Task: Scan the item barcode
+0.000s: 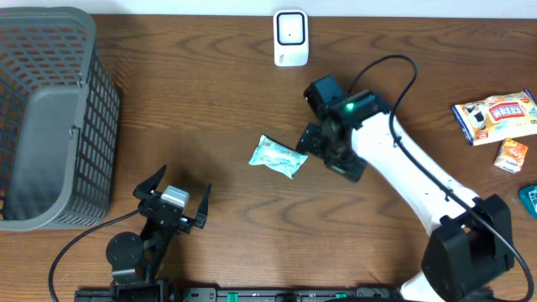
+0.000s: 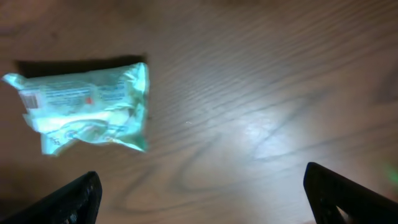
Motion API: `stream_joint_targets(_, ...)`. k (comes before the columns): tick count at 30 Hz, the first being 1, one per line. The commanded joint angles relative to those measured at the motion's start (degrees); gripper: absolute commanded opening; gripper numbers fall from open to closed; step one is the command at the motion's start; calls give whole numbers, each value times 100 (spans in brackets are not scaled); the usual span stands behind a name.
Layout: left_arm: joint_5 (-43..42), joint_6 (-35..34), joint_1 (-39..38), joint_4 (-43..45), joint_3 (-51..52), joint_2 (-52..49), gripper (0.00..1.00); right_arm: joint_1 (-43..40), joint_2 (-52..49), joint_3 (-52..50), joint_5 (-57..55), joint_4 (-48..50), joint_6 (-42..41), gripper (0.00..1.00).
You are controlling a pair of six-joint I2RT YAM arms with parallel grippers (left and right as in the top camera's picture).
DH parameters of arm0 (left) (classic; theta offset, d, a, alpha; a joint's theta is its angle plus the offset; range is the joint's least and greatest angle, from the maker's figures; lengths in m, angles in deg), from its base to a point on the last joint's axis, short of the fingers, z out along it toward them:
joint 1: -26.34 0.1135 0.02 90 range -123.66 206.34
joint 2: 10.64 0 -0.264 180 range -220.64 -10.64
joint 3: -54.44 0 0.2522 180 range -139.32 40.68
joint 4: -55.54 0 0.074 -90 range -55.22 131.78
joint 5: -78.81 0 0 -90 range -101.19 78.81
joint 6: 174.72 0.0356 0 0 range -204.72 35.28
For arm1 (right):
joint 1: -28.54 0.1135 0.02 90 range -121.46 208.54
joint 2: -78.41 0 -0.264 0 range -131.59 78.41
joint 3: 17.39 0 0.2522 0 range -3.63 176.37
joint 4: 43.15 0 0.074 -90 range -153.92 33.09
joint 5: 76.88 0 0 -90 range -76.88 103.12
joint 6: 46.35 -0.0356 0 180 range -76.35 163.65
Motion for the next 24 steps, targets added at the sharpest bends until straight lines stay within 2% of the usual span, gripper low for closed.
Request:
stream_joint_targets(1,-74,79,-24,-190,120,20,98,337,0,-726,227,820,-992,99)
stream_joint_targets(4,-74,79,-24,-190,120,20,98,531,0,-1561,350,2149,-1749,97)
stream_joint_targets(7,-76,76,-24,-190,120,20,98,595,0,-1926,201,2876,-1926,96)
stream_joint_targets(11,-74,76,-24,-188,120,20,98,678,0,-2114,-227,3307,-1932,95)
stream_joint_targets(18,-74,76,-24,-188,120,20,98,857,-332,-2188,-308,3893,-1947,91)
stream_joint_targets(20,-74,76,-24,-190,120,20,98,890,-507,-2188,-326,4006,-1947,81)
stream_joint_targets(21,-76,76,-24,-190,120,20,98,890,-612,-2188,-323,4054,-1945,71)
stream_joint_targets(22,-74,79,-24,-188,120,20,98,887,-706,-2188,-323,4065,-1947,56)
stream_joint_targets(24,-74,79,-24,-188,120,20,98,881,-815,-2188,-323,4041,-1943,35)
